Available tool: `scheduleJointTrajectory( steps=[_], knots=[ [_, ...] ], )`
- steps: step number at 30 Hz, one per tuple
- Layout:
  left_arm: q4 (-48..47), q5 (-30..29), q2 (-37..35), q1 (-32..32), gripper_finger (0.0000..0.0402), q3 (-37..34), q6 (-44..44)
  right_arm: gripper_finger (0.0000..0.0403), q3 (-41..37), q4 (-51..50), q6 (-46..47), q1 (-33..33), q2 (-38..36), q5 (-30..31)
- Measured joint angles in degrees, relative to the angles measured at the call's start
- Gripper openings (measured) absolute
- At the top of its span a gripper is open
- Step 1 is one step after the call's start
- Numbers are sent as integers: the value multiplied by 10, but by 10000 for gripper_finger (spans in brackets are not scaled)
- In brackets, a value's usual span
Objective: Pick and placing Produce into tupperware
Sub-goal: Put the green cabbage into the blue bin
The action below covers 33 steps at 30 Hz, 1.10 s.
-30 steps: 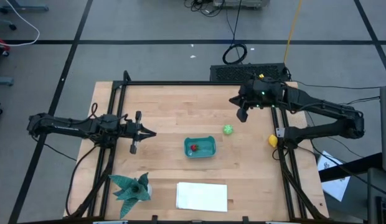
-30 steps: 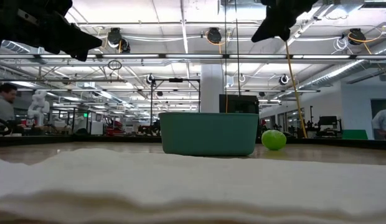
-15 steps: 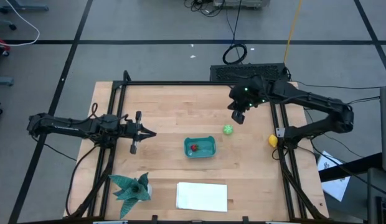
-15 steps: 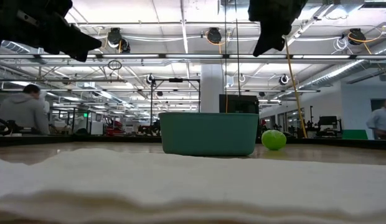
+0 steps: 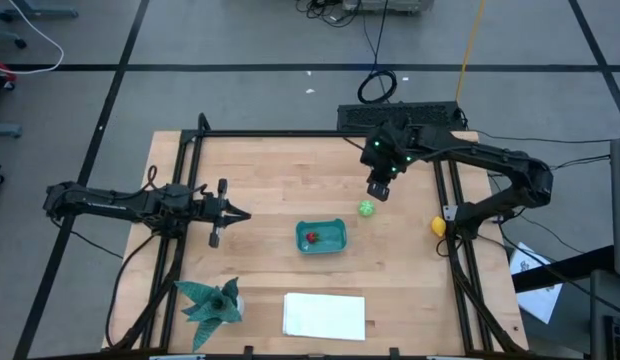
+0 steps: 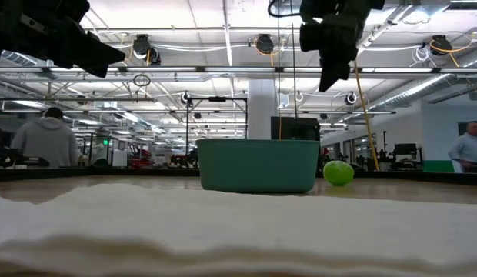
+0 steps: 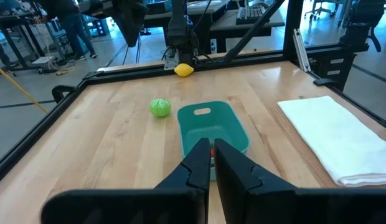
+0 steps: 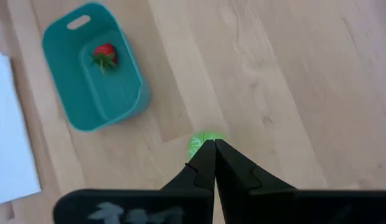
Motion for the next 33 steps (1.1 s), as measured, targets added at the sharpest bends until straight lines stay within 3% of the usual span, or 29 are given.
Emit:
scheduleJointTrajectory(
  steps=[9, 15, 25, 33],
  knots=[
    [-10, 0, 0, 0, 26, 0, 0, 35, 0, -10, -21, 5, 27, -13],
    [-13, 0, 0, 0, 26, 0, -1, 97, 0, -12, -33, 10, 33, -13],
    [-23, 0, 0, 0, 26, 0, -5, 225, -2, -22, -145, 40, 32, -12],
    [-30, 0, 0, 0, 26, 0, -10, 279, -56, 28, -181, 53, 32, -10]
  ],
)
